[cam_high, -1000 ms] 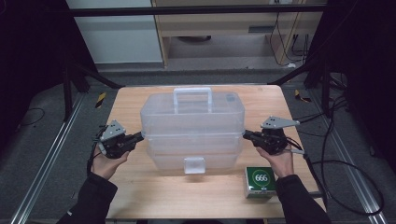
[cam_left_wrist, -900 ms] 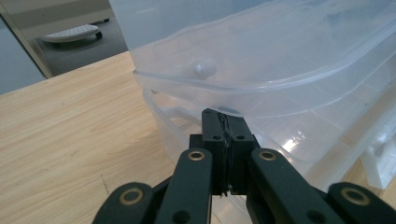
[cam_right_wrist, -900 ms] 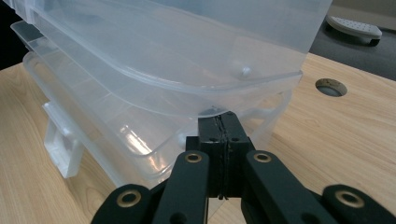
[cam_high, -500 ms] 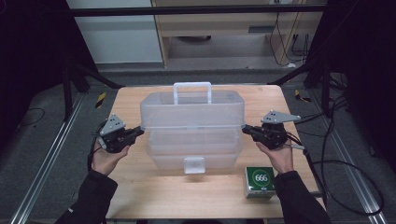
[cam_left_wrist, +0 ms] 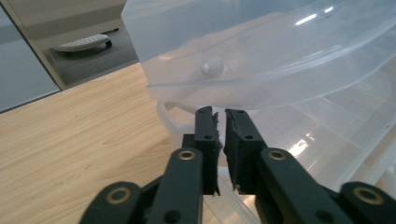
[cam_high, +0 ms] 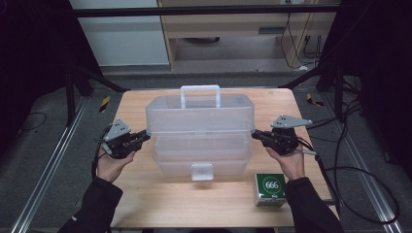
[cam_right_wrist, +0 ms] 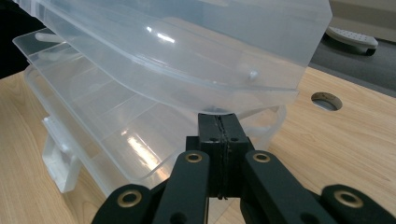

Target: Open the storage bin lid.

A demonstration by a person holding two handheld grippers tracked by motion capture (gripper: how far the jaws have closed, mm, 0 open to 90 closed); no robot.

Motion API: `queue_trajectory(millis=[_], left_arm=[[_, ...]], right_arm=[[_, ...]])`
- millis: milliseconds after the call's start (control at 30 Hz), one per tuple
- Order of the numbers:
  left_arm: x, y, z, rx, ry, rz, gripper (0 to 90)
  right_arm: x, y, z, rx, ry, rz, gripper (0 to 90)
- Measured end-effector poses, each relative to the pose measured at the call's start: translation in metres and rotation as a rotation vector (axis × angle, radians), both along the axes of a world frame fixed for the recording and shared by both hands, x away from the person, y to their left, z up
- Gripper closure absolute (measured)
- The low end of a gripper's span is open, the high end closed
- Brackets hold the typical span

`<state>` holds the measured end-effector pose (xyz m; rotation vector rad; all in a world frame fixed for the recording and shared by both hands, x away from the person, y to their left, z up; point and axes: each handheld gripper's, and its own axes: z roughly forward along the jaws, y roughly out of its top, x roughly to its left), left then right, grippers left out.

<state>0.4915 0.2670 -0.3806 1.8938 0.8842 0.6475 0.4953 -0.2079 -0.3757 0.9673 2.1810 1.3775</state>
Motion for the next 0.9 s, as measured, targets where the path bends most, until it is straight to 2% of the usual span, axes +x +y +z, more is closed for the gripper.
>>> queue_trajectory(millis=[233,367,567,767,900], left_arm=[[0.0,0.0,-0.002,0.028,-0.042,0.032,58.6],[0.002,-0.008,-0.003,0.037,-0.064,0.029,57.4],[0.004,-0.014,0.0,0.026,-0.078,0.024,56.4],[0.003,-0.016,0.001,0.027,-0.085,0.017,60.2],[0.002,-0.015,0.002,0.04,-0.089,0.021,62.1]], right_arm=[[0.0,0.0,-0.001,-0.009,0.0,0.004,90.0],[0.0,0.001,-0.001,-0.011,0.002,0.005,90.0],[0.0,0.001,-0.001,-0.01,0.007,0.005,90.0],[0.0,0.001,-0.001,-0.01,0.007,0.001,90.0],[0.0,0.002,-0.003,-0.027,0.011,-0.01,88.7]])
